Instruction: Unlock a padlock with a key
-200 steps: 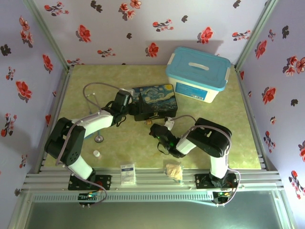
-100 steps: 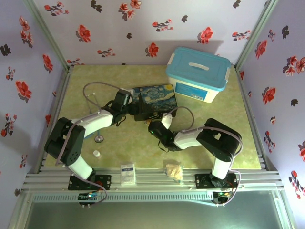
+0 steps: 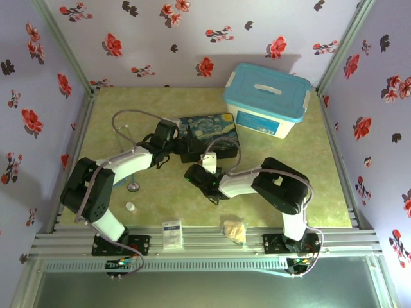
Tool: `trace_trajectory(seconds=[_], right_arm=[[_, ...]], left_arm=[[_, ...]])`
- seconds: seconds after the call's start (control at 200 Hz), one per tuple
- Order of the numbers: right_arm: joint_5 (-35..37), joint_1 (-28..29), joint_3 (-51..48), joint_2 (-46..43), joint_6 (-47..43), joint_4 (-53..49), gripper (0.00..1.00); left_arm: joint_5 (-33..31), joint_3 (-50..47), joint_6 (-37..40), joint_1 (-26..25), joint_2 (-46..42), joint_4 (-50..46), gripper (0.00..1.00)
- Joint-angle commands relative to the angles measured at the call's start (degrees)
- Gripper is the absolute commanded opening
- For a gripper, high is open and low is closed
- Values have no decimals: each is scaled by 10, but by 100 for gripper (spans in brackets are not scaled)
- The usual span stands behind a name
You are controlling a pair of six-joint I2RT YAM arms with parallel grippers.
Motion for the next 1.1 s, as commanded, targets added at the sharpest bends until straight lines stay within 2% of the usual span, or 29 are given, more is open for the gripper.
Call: trace_trajectory(seconds=[0.0, 0.14, 0.3, 0.42, 0.545, 0.765, 0.9, 0.99, 1.095], right_arm=[[5, 0, 37, 51, -16, -55, 64], [3, 1, 48, 73, -21, -45, 63], [0, -8, 23, 57, -14, 3, 50], [6, -17, 3, 36, -6, 40, 48], [2, -30, -1, 32, 0, 59, 37], [-2, -52, -46, 4, 21, 104, 31], [-9, -62, -91, -31, 26, 156, 30], [-35, -72, -134, -50, 16, 249, 29], [-64, -87, -167, -60, 25, 330, 17]], left_arm=[[-2, 4, 13, 5, 14, -36, 72], [-1, 3, 15, 5, 19, -36, 72], [-1, -5, 13, 5, 24, -30, 71], [-1, -14, 13, 5, 25, -23, 71], [-2, -15, 17, 6, 31, -25, 71], [-2, -16, 20, 7, 36, -29, 70], [-5, -17, 20, 10, 43, -32, 70], [-7, -22, 21, 11, 45, -28, 69], [-7, -23, 20, 11, 47, -28, 69]])
